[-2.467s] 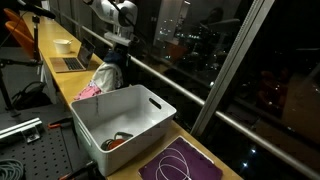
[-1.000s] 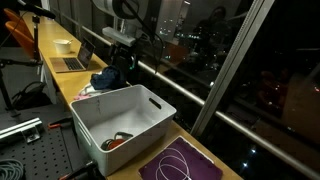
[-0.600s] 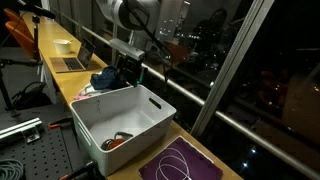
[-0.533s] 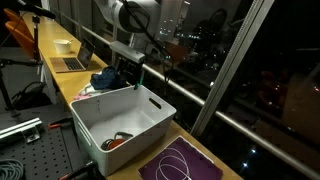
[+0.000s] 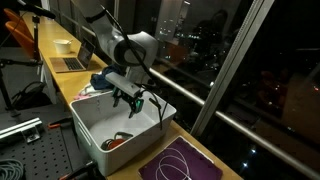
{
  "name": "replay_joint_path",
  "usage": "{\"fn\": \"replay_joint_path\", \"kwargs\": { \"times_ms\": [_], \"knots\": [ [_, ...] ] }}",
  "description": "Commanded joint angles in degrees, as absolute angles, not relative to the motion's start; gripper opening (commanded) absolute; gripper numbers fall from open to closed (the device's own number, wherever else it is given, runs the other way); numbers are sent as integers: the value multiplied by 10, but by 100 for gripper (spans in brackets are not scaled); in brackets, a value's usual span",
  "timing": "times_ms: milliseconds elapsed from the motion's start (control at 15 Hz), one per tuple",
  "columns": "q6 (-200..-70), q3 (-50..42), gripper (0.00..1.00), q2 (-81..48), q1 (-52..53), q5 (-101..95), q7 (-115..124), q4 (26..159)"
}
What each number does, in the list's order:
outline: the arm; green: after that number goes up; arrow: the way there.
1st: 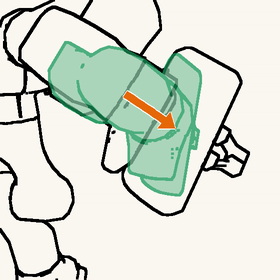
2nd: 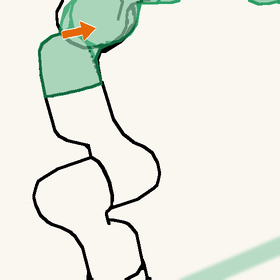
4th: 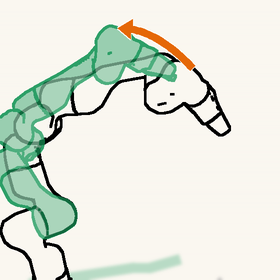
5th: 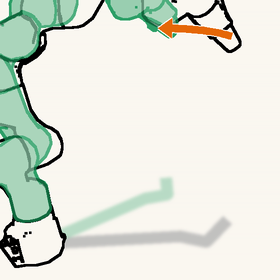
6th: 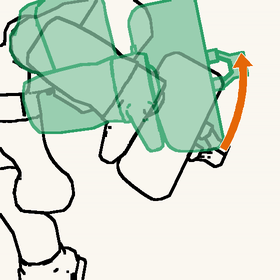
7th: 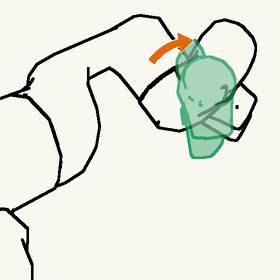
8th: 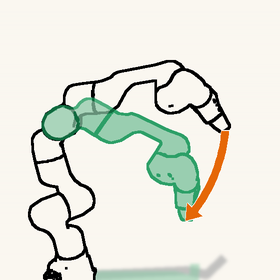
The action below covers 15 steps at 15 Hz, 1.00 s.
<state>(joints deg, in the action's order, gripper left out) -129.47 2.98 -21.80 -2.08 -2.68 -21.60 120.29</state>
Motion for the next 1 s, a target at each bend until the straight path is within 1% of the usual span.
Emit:
{"fn": "replay_joint_path", "kwargs": {
  "times_ms": [0,400,933],
  "knots": [
    [-1335,16,100,-234,-26,-67,-225,1222],
    [-1369,-8,100,-263,-31,-132,-216,1237],
    [-1394,-26,100,-295,-41,-162,-218,1246]
  ]
}}
